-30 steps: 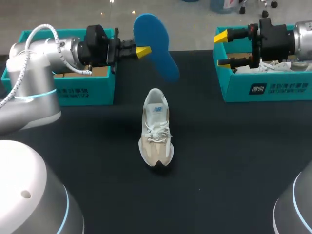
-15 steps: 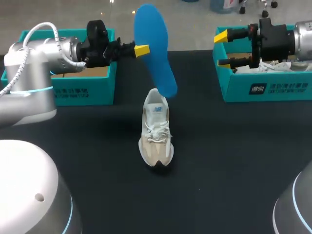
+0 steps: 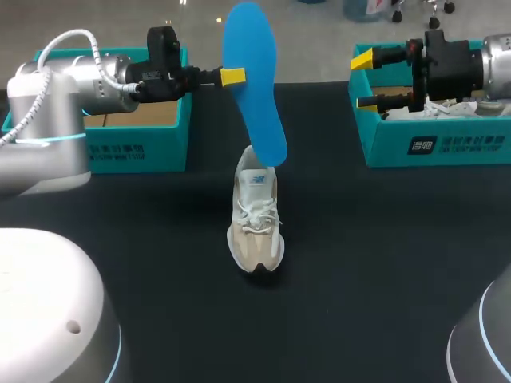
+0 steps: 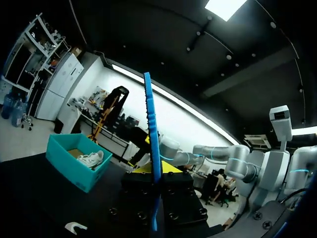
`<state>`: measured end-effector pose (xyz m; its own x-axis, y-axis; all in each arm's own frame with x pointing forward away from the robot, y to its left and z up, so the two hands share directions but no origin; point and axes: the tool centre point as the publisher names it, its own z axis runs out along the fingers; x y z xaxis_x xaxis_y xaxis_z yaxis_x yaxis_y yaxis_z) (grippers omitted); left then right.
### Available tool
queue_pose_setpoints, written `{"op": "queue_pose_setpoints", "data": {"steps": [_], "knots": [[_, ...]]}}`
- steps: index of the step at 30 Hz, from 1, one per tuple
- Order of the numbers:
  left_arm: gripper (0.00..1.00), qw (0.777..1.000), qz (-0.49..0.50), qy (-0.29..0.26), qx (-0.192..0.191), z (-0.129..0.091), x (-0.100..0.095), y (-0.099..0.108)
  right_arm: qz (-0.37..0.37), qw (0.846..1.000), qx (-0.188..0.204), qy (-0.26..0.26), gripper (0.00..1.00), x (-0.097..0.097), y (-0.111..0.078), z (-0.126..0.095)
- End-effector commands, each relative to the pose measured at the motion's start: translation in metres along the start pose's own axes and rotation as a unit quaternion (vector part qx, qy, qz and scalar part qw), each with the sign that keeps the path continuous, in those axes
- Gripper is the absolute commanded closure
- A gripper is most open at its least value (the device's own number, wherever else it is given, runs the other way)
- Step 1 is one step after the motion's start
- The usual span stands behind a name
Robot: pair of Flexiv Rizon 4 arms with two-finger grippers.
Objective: Take the shoe out of the shoebox, open the shoe tongue, remove and reinsert the insole, then place the shoe into the shoebox
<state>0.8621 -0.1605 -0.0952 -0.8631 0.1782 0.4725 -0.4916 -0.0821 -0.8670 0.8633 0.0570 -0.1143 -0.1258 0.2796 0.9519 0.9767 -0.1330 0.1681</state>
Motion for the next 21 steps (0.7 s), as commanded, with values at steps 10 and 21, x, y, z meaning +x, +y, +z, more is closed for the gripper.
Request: {"op": "queue_pose_setpoints", "data": {"steps": [10, 21], "knots": [[1.0, 0.993, -0.105, 0.003, -0.056, 0.0, -0.004, 0.003, 0.0, 1.0, -0.001, -0.001, 0.0, 0.0, 0.0, 0.001], [1.0, 0.937, -0.344, 0.043, -0.046, -0.004, -0.014, 0.011, 0.0, 1.0, -0.001, -0.001, 0.0, 0.0, 0.0, 0.001]]}}
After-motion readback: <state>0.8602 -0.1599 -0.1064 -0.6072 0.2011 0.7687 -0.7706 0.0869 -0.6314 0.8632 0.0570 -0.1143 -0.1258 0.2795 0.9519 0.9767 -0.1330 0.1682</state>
